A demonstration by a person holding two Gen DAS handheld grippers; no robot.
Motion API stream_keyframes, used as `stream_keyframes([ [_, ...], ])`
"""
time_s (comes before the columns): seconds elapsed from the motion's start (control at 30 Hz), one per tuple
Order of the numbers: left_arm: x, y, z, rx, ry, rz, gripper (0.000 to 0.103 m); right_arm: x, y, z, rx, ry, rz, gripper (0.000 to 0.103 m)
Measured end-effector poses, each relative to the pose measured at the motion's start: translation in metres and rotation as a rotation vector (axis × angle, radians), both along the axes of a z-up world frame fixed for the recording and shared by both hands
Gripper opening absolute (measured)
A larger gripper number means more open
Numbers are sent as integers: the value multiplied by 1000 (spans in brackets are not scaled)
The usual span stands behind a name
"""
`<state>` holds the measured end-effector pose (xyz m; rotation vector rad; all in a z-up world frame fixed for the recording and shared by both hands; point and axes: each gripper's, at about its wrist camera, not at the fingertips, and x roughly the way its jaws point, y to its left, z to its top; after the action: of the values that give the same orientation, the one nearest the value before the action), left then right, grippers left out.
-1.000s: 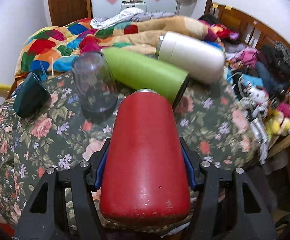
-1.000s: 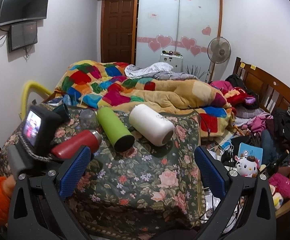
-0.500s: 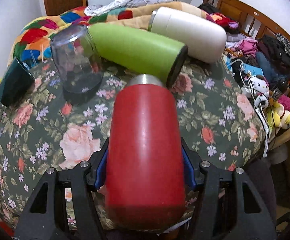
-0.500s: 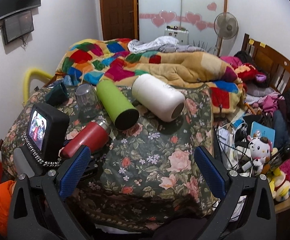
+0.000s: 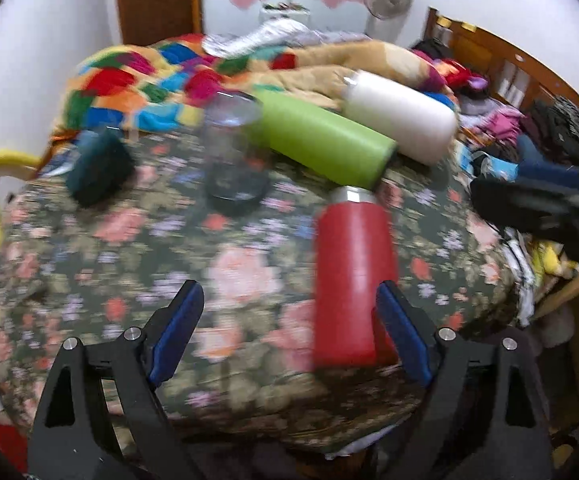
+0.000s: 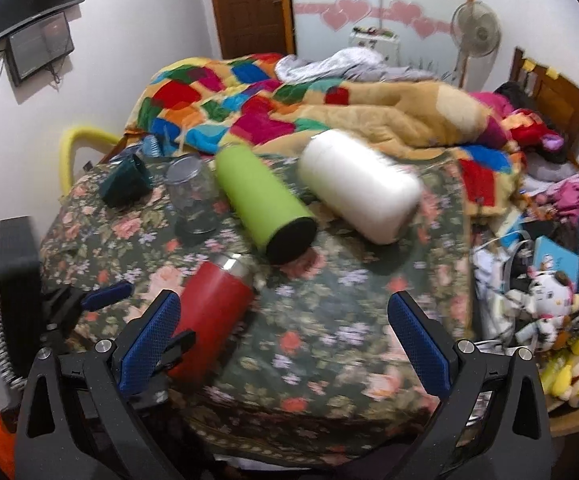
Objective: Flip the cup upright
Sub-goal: 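Grasp the red bottle with the right gripper while the left gripper releases it, then lower the red bottle upright onto the bed and open the right gripper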
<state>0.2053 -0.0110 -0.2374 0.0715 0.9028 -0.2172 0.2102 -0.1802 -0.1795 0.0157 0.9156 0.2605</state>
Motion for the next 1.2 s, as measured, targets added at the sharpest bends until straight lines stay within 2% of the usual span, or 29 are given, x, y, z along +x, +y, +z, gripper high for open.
stream_keyframes([
  [0.13,-15,32,10,61,-57,83,90,19,20,-25,48,115,40,102],
  [0.17,-18,39,10,65,-61,101,90,24,24,-31,53,143,44,98],
  [0.33,-31,66,7,50,-57,159,90,46,41,-63,81,287,66,88],
  [0.57,-36,68,0,34,-49,188,90,67,48,-93,129,430,37,79],
  [0.73,-33,66,0,30,-50,191,90,69,52,-88,116,412,73,66],
  [0.87,-33,64,6,32,-66,188,90,62,60,-75,68,355,116,60],
  [1.2,-32,61,24,26,-112,187,90,41,65,-18,21,157,177,60],
])
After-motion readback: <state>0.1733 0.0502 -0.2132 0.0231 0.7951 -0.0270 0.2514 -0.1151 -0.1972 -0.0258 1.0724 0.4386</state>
